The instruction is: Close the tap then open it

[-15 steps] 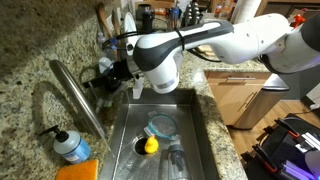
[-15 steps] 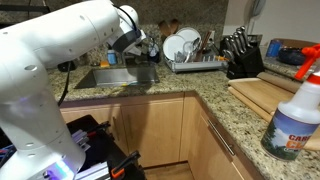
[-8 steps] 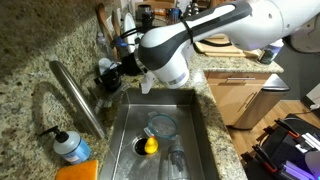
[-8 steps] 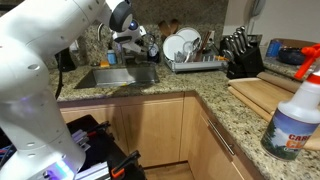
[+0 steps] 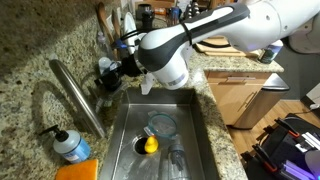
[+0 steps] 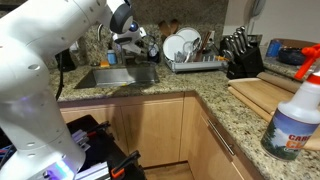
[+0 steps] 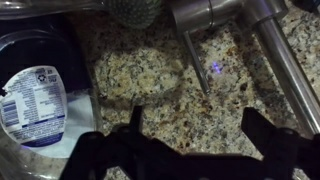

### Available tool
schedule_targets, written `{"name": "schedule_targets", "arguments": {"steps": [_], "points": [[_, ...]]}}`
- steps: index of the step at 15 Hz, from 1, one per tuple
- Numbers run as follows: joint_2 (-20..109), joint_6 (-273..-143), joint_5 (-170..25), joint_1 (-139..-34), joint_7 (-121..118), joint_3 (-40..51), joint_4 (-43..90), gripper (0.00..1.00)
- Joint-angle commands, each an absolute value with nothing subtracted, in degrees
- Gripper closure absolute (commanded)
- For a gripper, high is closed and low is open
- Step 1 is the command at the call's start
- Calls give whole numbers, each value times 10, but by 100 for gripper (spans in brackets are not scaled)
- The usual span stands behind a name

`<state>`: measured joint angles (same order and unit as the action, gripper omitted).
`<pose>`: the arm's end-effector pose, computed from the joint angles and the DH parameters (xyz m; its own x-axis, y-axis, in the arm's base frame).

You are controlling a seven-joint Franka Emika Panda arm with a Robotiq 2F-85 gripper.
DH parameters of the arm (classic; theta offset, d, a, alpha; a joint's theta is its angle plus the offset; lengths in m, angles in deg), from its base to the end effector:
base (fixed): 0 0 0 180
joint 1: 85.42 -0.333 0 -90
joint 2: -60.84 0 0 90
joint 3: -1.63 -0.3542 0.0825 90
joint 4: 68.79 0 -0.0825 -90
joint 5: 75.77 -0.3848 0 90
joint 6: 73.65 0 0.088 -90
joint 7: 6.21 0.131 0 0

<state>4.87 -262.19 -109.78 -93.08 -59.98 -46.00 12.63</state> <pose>0.6729 0.4620 0.3224 0.5161 0.1330 0.8461 0.6754 -0.6708 -0.3065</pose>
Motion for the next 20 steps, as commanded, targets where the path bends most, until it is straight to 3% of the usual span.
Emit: {"name": "schedule_targets", "arguments": {"steps": [1,10,18,20], "points": [[49,-2622,-1098,-931,-600,-460,126,0],[8,-2540,-1110,-997,-503,-358,77,0],[-78,-2539,-1063,-976,-537,-463,-33,0],[-51,-2552,-1068,-983,-514,-439,-6,0]]}}
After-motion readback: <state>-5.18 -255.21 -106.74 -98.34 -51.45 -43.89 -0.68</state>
